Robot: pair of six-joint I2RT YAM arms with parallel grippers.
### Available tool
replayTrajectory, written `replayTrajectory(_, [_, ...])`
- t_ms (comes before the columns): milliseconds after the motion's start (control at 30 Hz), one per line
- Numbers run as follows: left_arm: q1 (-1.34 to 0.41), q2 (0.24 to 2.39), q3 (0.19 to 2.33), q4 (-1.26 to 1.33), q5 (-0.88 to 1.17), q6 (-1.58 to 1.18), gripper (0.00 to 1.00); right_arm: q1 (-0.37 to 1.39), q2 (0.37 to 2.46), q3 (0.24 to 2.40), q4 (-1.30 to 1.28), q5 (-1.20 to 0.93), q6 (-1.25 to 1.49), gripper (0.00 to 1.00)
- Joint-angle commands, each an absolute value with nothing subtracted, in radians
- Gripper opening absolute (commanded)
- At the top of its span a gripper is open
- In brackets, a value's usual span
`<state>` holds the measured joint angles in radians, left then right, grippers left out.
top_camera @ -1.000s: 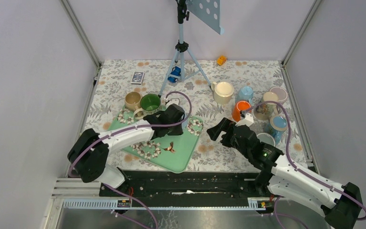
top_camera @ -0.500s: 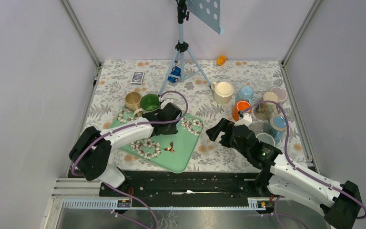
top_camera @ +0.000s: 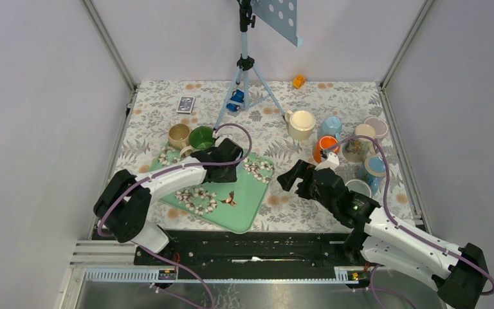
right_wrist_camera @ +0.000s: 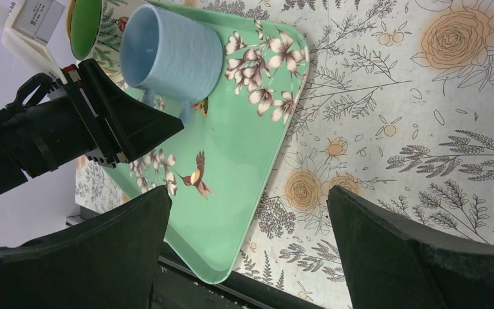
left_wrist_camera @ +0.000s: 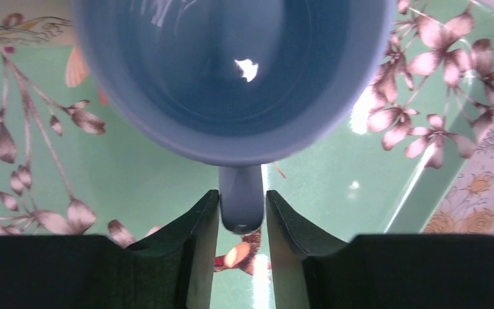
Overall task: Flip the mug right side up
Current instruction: Place the cup on the tray.
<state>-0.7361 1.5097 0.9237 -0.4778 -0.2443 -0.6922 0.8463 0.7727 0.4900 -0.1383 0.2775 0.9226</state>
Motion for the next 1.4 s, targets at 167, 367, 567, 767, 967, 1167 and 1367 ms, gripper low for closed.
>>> replayTrajectory(167, [-0.711,1.518,0.956,-0.493,-0.277,-0.687,0.49,0.852,0.765,0.546,-0.161,0.307,0.880,1.00])
replayTrajectory(367, [-0.698,1.546,0.988,-0.483,-0.287,-0.680,0.52,0.853,0.756,0.551,-0.173,0.313,0.877,1.00])
replayTrajectory(567, [-0.674,1.571,1.015,-0.475,-0.300,-0.680,0.52,0.853,0.749,0.553,-0.186,0.314,0.877,1.00])
replayTrajectory(767, [-0.657,1.597,1.035,-0.459,-0.299,-0.671,0.51,0.852,0.738,0.556,-0.200,0.318,0.875,1.00])
replayTrajectory(967, [-0.652,1.605,1.048,-0.455,-0.292,-0.664,0.51,0.852,0.742,0.565,-0.218,0.325,0.872,1.00])
replayTrajectory(1167, [-0.652,1.570,1.035,-0.457,-0.261,-0.649,0.56,0.853,0.747,0.580,-0.235,0.337,0.870,1.00])
replayTrajectory(1367, [-0.652,1.478,1.009,-0.486,-0.223,-0.623,0.72,0.852,0.757,0.602,-0.269,0.375,0.867,1.00])
